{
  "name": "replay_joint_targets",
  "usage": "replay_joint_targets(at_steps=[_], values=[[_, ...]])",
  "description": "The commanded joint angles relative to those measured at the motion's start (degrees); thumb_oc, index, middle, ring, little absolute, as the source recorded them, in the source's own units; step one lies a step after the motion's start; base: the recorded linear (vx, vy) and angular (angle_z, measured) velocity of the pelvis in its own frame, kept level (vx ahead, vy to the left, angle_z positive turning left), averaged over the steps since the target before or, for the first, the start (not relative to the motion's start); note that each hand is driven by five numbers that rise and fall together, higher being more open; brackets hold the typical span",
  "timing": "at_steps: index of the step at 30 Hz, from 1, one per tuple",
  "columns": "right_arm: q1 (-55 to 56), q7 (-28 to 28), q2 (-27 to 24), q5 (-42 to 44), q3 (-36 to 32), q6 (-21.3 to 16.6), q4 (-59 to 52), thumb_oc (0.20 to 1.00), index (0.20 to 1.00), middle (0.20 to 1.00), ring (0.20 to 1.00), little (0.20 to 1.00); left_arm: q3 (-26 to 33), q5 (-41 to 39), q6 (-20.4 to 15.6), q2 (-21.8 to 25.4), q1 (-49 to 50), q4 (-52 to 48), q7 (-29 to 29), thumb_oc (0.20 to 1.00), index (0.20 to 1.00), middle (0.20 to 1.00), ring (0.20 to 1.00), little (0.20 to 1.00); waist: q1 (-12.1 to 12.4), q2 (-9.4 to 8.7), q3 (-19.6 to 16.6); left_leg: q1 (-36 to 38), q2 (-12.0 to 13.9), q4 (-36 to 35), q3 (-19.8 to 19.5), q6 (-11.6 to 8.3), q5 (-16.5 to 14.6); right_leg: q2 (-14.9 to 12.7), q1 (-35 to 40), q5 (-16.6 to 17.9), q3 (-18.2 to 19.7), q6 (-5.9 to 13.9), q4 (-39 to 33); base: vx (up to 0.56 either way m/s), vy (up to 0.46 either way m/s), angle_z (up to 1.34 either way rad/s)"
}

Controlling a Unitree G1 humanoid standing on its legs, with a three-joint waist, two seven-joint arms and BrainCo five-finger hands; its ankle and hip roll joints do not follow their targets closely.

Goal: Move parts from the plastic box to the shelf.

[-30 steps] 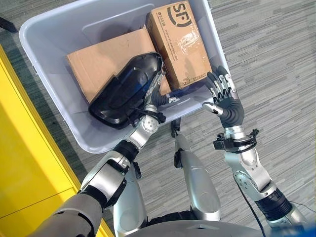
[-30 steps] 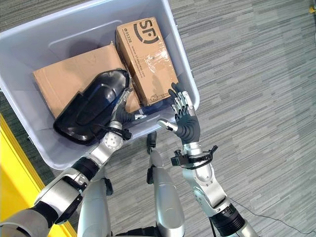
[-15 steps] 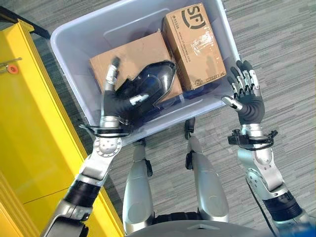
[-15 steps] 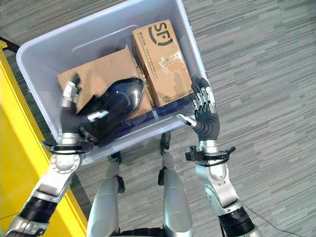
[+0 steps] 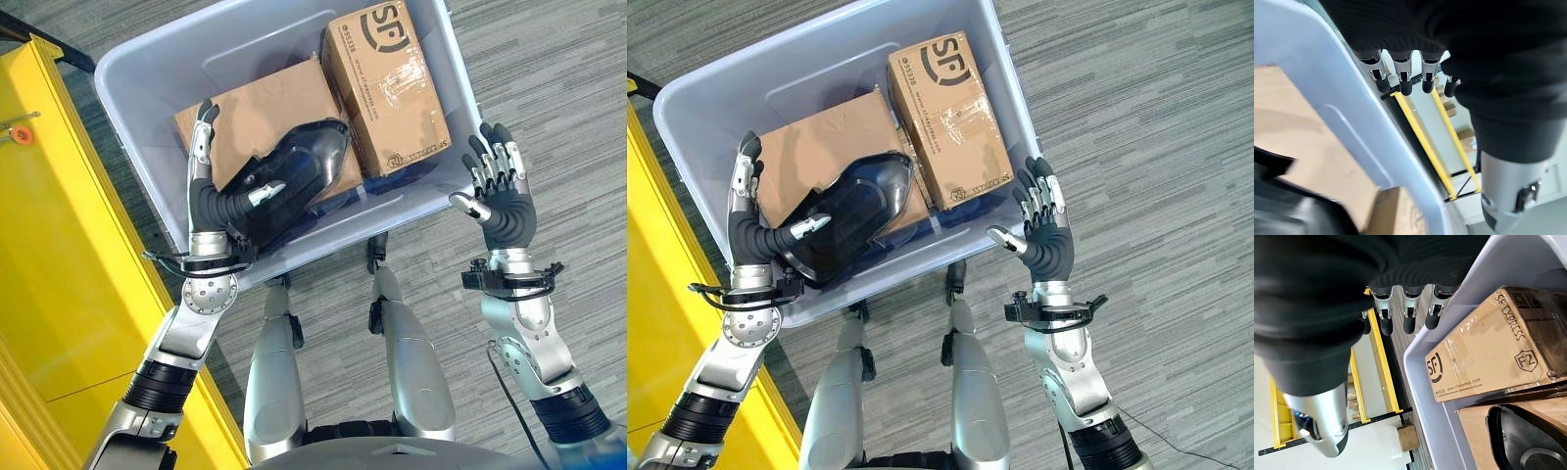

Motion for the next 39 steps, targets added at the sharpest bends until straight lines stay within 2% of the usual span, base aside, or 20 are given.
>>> replay_joint_targets(at_steps=[1, 2, 3, 13, 27, 39], values=[[-0.8, 0.4, -0.6, -2.3, -3.2, -3.8, -3.5, 1.0, 1.0, 1.0, 1.0, 1.0, -0.6, 8.2, 1.5, 3.7, -2.7, 4.0, 3.0, 1.0, 1.0, 1.0, 1.0, 1.0, -1.9, -0.68, -2.1, 1.7, 2.5, 0.3, 1.8, -2.38, -1.3, -7.4, 1.8, 0.4, -1.3, 8.24, 0.8, 0.0, 0.0, 0.0], [-0.8, 0.4, -0.6, -2.3, -3.2, -3.8, -3.4, 1.0, 1.0, 1.0, 1.0, 1.0, -0.8, 8.4, 1.4, 3.7, -2.9, 4.3, 3.2, 1.0, 1.0, 1.0, 1.0, 1.0, -1.9, -0.69, -2.1, 1.7, 2.5, 0.3, 1.8, -2.38, -1.3, -7.4, 1.8, 0.4, -1.3, 8.24, 0.8, 0.0, 0.0, 0.0], [-1.0, 0.5, -0.7, -2.3, -3.3, -3.8, -2.9, 1.0, 1.0, 1.0, 1.0, 1.0, -1.3, 12.8, 3.8, 4.7, -3.9, 7.3, 3.9, 1.0, 1.0, 1.0, 1.0, 1.0, -1.9, -0.76, -1.9, 1.9, 2.5, 0.3, 1.8, -2.39, -1.3, -7.3, 1.9, 0.3, -1.3, 8.22, 0.8, 0.0, 0.0, 0.0], [-2.2, 0.7, -0.4, -1.1, -2.4, -3.1, -1.8, 1.0, 1.0, 1.0, 1.0, 1.0, -2.2, 13.7, 9.0, 2.6, -8.3, 22.0, 5.9, 1.0, 1.0, 1.0, 1.0, 1.0, -2.5, -1.3, -1.0, 2.0, 2.6, 0.3, 2.2, -2.49, -1.4, -7.0, 1.7, 0.1, -1.0, 8.11, 1.0, 0.0, 0.0, 0.0], [-3.0, 0.8, -0.5, -1.1, -2.2, -2.4, -2.1, 1.0, 1.0, 1.0, 1.0, 1.0, 1.5, 9.3, 10.6, 1.9, -11.9, 26.5, 10.1, 1.0, 1.0, 1.0, 1.0, 1.0, -3.3, -1.77, -0.6, 1.1, 2.8, 0.3, 2.1, -2.4, -1.0, -6.7, 0.6, 0.3, -0.8, 7.81, 0.9, 0.0, 0.0, 0.0], [-2.6, 0.9, -1.3, 0.1, -0.8, -3.1, -3.2, 1.0, 1.0, 1.0, 1.0, 1.0, -3.2, 7.4, 13.1, 1.2, -18.0, 39.5, 10.2, 1.0, 1.0, 1.0, 1.0, 1.0, -4.2, -2.22, 0.1, 0.2, 3.0, 0.3, 1.8, -2.42, -0.8, -6.4, -0.2, 0.1, -0.5, 7.73, 1.1, 0.0, 0.0, 0.0]])
